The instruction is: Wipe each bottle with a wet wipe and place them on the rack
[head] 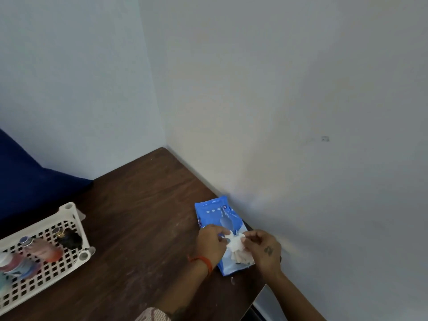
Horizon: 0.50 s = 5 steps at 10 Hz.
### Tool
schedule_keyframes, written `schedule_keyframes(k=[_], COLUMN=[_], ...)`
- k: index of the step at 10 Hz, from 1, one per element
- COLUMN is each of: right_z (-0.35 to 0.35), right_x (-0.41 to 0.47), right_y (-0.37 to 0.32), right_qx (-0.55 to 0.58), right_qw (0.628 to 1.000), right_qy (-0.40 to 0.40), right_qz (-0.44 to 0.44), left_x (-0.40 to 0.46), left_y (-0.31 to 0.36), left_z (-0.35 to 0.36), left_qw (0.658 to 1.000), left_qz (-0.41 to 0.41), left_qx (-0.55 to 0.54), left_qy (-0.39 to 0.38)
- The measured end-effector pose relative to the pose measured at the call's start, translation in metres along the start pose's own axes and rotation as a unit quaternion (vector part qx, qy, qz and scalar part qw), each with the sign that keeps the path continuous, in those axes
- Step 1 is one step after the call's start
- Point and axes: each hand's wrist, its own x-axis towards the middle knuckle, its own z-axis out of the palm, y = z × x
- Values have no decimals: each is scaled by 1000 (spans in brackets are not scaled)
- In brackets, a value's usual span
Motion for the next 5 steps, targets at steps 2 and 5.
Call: schedule_keyframes(k=[2,5], right_z=[3,15], right_x=[8,12], right_y=[3,-52], right_qx=[-69,-93], right_qw=[997,973], right_qy=[-19,43], right_qz=[25,-206], left_x=[0,5], left_y=[-4,5], left_z=[1,-52], left_qw=[996,982], left_qz=[55,136], left_qx=[75,98], left_qy=[-15,82])
